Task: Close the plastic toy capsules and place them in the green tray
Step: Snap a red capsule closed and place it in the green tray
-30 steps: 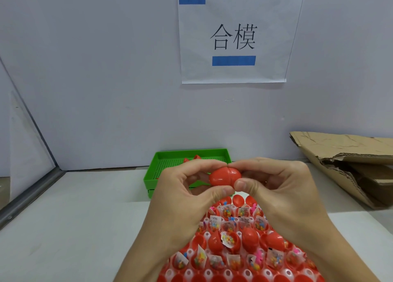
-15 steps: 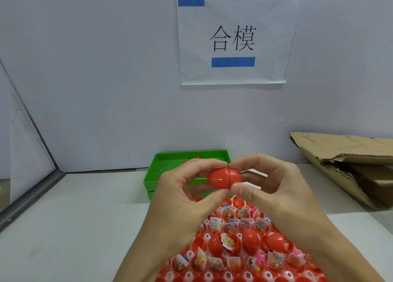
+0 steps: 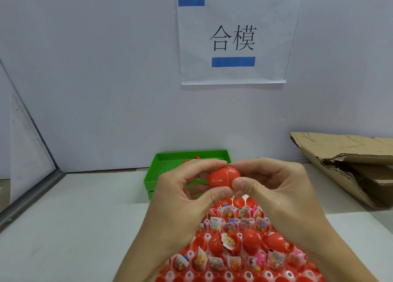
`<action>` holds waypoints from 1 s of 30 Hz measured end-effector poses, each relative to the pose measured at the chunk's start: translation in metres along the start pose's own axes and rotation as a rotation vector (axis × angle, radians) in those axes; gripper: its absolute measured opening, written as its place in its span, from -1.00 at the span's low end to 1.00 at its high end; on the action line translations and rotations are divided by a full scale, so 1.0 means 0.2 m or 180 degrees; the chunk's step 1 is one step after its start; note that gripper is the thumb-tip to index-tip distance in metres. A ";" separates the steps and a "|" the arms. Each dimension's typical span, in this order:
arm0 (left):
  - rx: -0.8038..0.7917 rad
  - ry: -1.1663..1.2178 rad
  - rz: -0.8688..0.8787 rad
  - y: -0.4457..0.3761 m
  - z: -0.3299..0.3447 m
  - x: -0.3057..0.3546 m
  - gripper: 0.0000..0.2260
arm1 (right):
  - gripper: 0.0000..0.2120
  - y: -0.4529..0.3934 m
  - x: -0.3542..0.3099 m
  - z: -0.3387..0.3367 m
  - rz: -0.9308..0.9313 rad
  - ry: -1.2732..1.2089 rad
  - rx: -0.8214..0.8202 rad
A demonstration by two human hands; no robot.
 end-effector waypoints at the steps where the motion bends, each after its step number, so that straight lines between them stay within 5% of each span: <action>1: 0.0004 -0.0008 0.0001 0.00 0.00 0.00 -0.71 | -0.78 0.00 0.00 0.00 -0.0028 0.0000 0.0004; 30: -0.0235 -0.0326 -0.0103 0.01 0.01 -0.04 -0.72 | -0.82 -0.01 -0.01 -0.01 -0.0411 0.0955 -0.0275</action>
Point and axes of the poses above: each hand's wrist, its own y-axis away from the middle knuckle, its own z-axis out of the palm, x = y × z, the point moved 7 cm from there along -y, towards the middle knuckle, and after that the axes turned 3 degrees about x, right-handed, at the moved point
